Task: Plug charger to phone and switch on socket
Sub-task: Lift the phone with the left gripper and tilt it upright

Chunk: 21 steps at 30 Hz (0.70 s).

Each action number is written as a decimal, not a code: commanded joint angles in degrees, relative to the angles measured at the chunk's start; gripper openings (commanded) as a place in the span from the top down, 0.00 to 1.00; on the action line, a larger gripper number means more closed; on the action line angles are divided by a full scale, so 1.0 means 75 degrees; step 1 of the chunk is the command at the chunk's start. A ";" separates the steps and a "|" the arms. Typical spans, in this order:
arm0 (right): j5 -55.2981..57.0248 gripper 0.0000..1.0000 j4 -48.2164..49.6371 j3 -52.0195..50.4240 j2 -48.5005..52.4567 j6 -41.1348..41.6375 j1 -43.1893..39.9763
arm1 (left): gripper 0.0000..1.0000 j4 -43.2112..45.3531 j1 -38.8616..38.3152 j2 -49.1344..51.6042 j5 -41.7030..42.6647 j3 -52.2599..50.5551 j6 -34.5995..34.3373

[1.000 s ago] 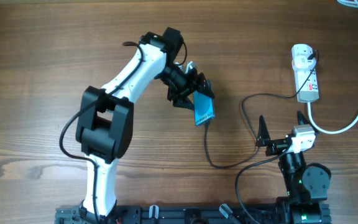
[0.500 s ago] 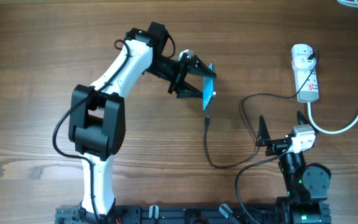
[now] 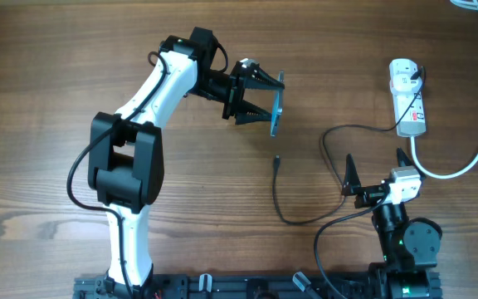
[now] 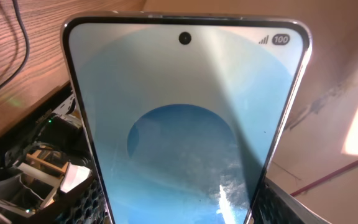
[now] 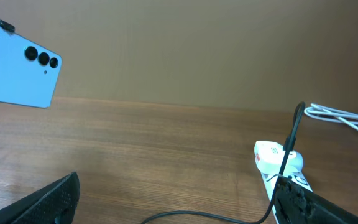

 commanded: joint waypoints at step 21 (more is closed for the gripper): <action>0.0073 0.00 0.0017 -0.0006 -0.0047 0.0041 0.0038 | 0.37 -0.0213 0.1081 0.0012 0.0455 0.0192 -0.0484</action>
